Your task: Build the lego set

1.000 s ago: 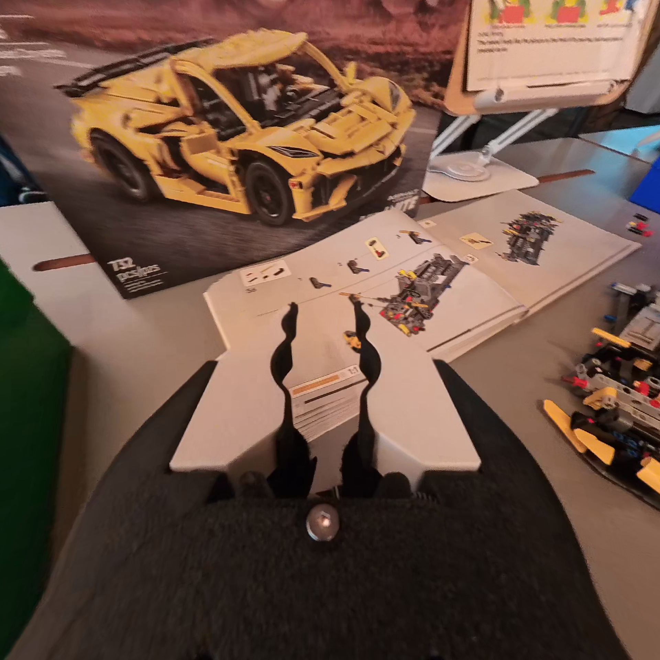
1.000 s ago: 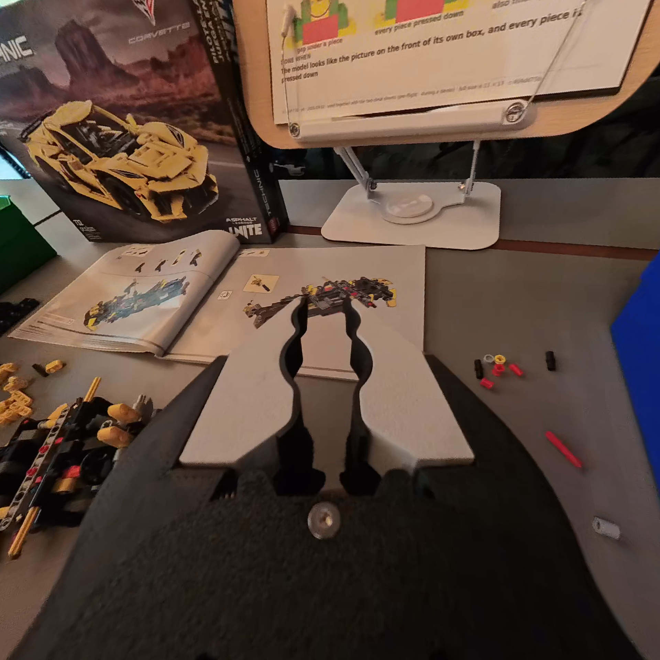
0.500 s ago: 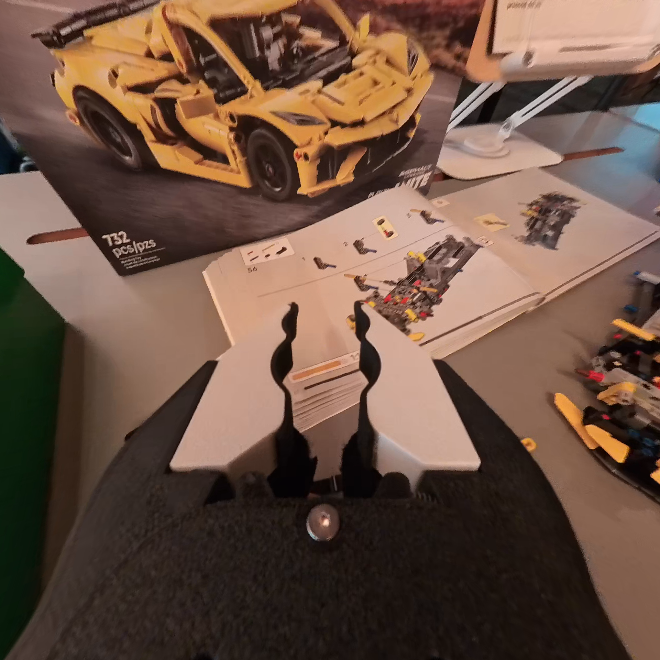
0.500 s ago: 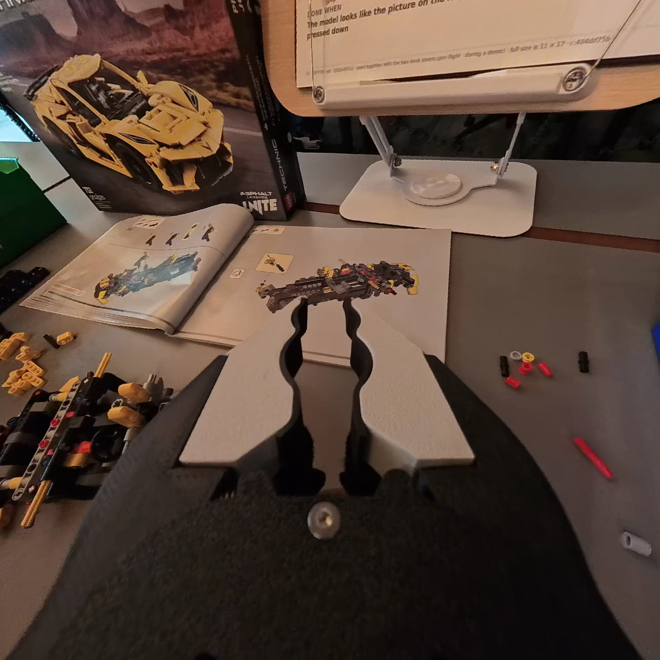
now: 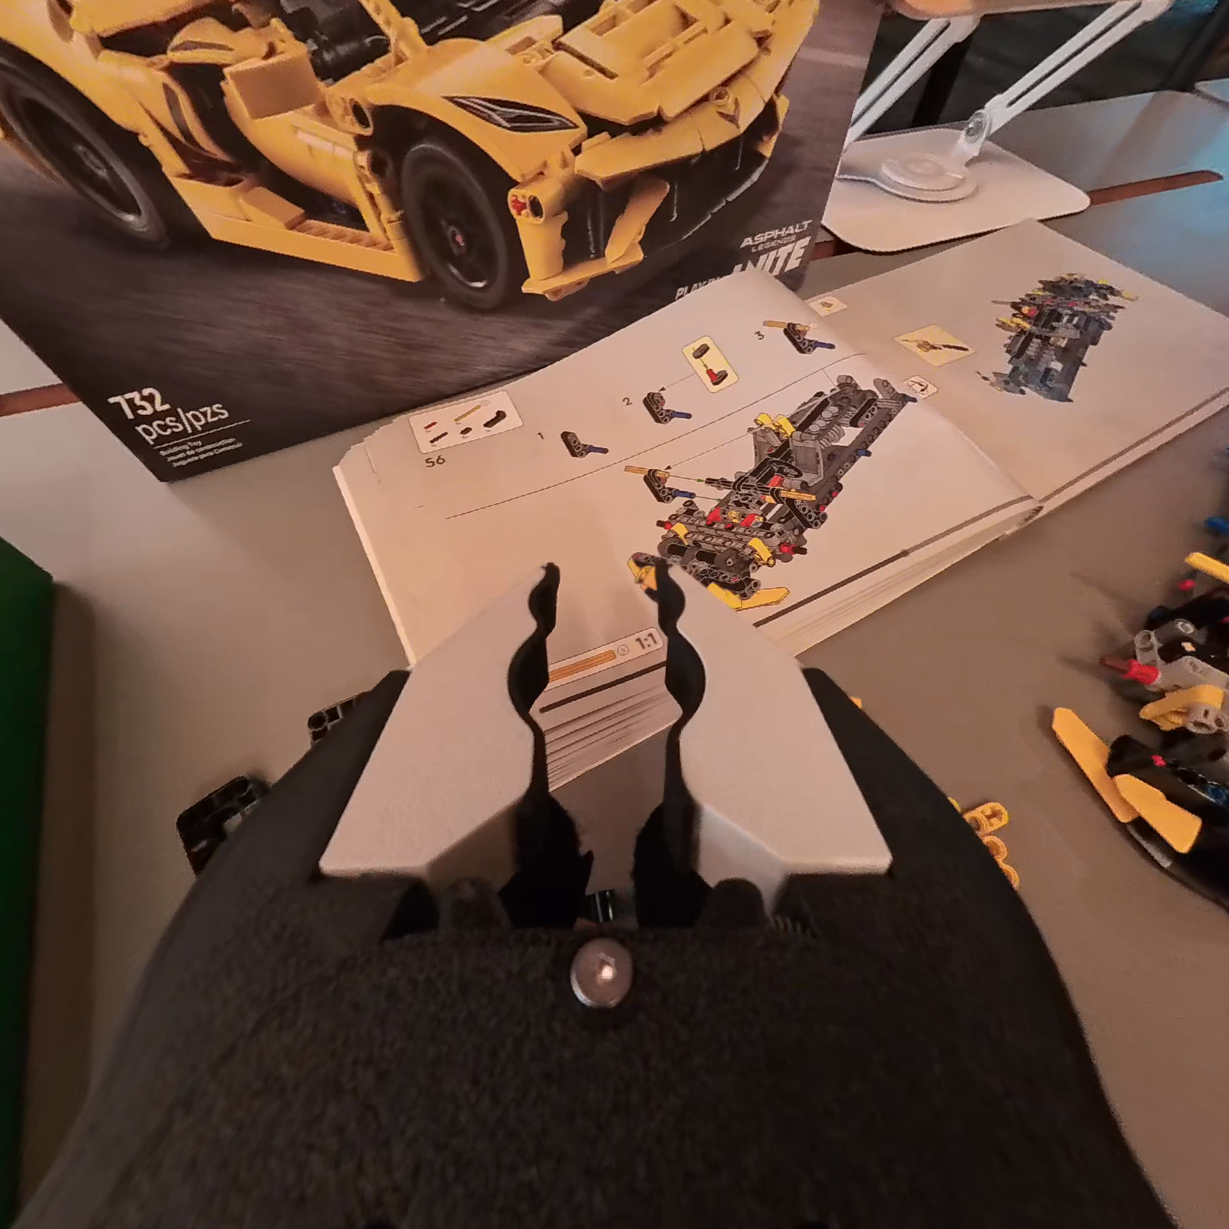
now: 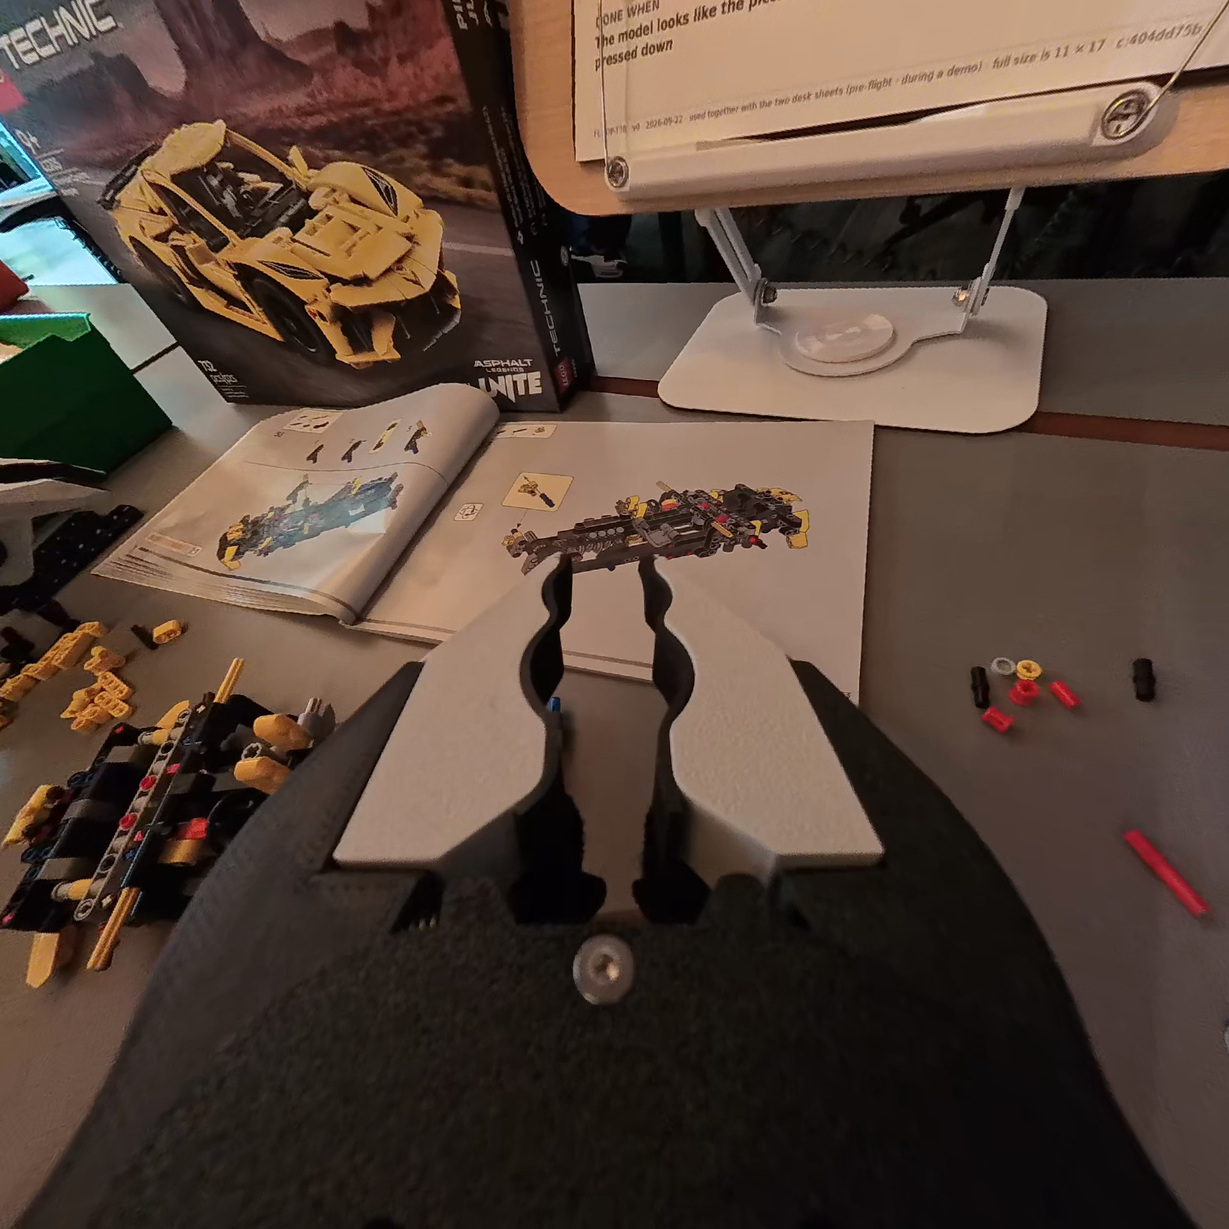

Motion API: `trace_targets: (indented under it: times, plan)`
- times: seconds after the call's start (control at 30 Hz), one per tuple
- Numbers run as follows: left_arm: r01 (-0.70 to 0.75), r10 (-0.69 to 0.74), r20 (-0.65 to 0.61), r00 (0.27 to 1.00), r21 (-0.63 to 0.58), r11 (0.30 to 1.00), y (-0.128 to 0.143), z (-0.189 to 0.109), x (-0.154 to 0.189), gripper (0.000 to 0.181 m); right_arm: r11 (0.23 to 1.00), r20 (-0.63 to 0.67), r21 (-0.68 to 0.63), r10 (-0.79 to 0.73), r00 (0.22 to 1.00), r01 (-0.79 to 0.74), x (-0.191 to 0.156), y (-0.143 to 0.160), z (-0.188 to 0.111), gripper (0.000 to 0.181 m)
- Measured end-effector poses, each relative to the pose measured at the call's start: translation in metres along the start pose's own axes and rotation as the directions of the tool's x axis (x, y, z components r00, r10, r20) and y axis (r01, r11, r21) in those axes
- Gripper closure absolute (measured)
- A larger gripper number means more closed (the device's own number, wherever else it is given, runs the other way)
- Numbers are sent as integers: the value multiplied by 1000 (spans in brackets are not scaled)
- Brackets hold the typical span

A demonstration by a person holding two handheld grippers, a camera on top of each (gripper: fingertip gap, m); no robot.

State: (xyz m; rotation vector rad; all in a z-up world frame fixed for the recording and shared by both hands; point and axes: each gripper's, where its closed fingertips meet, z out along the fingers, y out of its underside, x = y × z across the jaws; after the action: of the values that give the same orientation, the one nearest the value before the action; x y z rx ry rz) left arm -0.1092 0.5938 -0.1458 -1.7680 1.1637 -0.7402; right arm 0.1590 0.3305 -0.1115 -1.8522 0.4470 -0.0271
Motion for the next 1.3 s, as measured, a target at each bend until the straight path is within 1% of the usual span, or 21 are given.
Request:
trace_targets:
  times: [0.03,0.37,0.93,1.1,1.3]
  plan:
    - [-6,6,1,1000,2,1000,0,-1,1,150,1000,2,2,3,1000,-3,0,0,0,161]
    - [20,-20,6,1000,21,1000,-3,-5,-2,150,1000,18,-9,-2,1000,2,-5,2,1,161]
    - [-3,3,-10,1000,7,1000,-2,-2,6,150,1000,19,-20,-16,1000,16,-7,3,2,161]
    - [-16,16,-48,999,5,1000,-1,1,19,150,999,-3,-36,-12,1000,12,-2,6,2,161]
    - [-58,59,-154,986,10,998,-1,3,48,150,997,-31,-71,-5,999,3,5,13,4,161]
